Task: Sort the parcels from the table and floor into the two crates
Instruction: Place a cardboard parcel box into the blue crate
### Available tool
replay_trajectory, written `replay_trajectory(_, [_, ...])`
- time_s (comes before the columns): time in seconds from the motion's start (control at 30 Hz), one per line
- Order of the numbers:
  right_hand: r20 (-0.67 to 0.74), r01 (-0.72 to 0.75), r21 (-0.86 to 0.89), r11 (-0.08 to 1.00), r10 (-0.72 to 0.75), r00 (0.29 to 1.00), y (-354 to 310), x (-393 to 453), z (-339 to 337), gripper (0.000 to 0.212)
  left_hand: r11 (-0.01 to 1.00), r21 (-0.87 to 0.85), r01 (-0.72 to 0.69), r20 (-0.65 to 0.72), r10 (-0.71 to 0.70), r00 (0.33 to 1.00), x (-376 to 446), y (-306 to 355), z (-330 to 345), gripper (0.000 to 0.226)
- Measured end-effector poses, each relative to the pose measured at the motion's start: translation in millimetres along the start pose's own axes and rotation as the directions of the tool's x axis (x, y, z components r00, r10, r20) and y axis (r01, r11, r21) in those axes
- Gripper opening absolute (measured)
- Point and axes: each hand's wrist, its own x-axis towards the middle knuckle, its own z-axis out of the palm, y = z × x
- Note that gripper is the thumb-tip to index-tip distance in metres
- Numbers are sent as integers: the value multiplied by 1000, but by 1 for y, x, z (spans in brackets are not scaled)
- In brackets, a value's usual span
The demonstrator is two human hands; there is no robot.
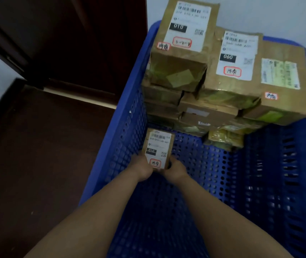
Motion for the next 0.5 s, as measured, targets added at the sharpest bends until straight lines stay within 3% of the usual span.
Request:
replay_trajectory(0.23, [18,73,65,995,-74,997,8,24,16,75,999,0,44,-70,-44,997,19,-10,12,71])
replay_trajectory(0.37, [143,-65,124,990,47,989,-4,8,6,103,998,47,52,-102,-47,994,0,3,5,69])
replay_trajectory(0.5, [52,-78,-68,995,82,995,-13,-33,-23,91,983,173,61,-132,-38,991,-38,31,-13,60])
